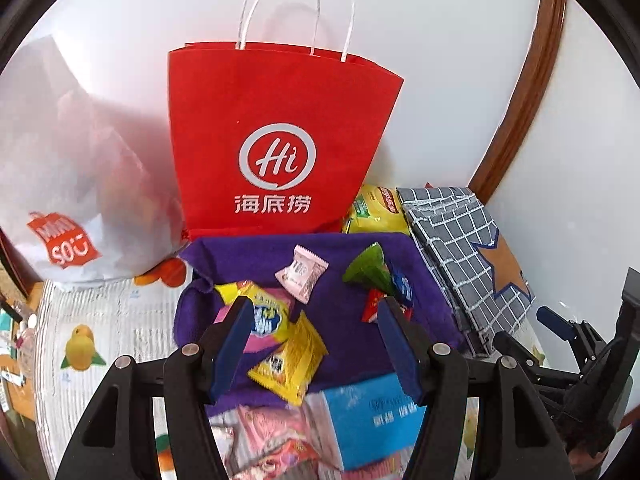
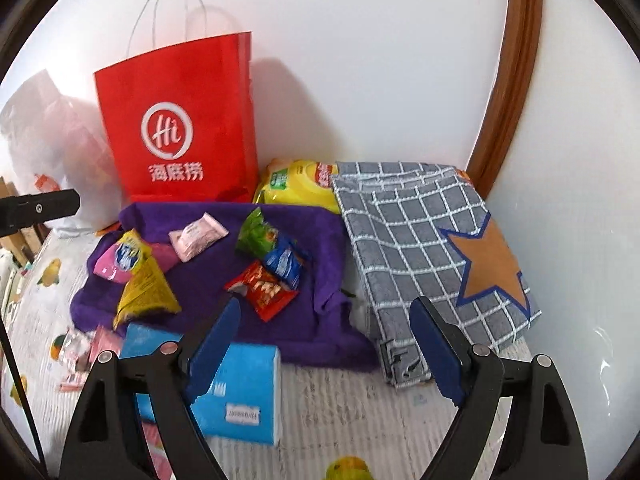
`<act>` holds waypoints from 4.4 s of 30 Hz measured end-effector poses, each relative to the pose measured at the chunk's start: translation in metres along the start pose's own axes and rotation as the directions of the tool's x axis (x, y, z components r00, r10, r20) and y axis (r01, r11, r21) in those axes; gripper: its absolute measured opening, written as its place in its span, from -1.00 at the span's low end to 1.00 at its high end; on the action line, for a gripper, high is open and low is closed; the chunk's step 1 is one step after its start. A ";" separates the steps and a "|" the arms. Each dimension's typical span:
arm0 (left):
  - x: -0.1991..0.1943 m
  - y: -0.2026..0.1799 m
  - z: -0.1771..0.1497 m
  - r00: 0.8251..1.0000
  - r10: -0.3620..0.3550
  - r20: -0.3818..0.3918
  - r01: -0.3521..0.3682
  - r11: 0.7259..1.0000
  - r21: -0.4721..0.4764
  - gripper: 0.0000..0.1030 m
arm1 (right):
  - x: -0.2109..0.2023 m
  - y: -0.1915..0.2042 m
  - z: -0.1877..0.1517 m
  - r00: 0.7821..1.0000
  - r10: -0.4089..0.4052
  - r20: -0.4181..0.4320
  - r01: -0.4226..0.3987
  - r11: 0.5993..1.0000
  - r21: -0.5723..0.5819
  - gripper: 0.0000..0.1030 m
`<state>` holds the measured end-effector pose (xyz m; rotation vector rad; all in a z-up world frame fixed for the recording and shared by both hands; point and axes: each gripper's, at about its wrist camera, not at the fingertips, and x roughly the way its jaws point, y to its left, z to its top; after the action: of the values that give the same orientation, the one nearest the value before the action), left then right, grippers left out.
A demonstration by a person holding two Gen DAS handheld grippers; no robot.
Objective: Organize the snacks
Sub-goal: 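Withdraw both open tools from the towel back toward the snack pile, then grasp the pink wrapped snack with the right tool while the left tool grasps a white sachet, then lift the pink snack and white sachet and carry both over the purple towel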
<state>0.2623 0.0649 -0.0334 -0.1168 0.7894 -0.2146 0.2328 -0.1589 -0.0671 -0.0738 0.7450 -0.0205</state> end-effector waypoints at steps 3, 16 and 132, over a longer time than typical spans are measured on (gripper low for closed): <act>-0.009 -0.001 -0.011 1.000 0.008 0.001 -0.008 1.000 0.006 0.23 | -0.010 0.002 -0.008 1.000 0.018 0.001 -0.018 1.000 -0.005 0.68; -0.043 0.012 -0.055 0.995 0.095 0.005 -0.095 0.995 0.007 0.29 | -0.033 0.023 -0.036 0.995 0.097 0.015 -0.096 0.995 -0.035 0.68; -0.019 0.076 -0.182 0.950 0.210 -0.232 -0.233 0.970 -0.075 0.07 | -0.023 0.040 -0.143 0.932 0.345 -0.109 -0.352 0.934 -0.054 -0.10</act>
<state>0.1301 0.1385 -0.1616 -0.1004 1.0299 0.0274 0.1182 -0.1264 -0.1596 -0.0085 0.8490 0.3451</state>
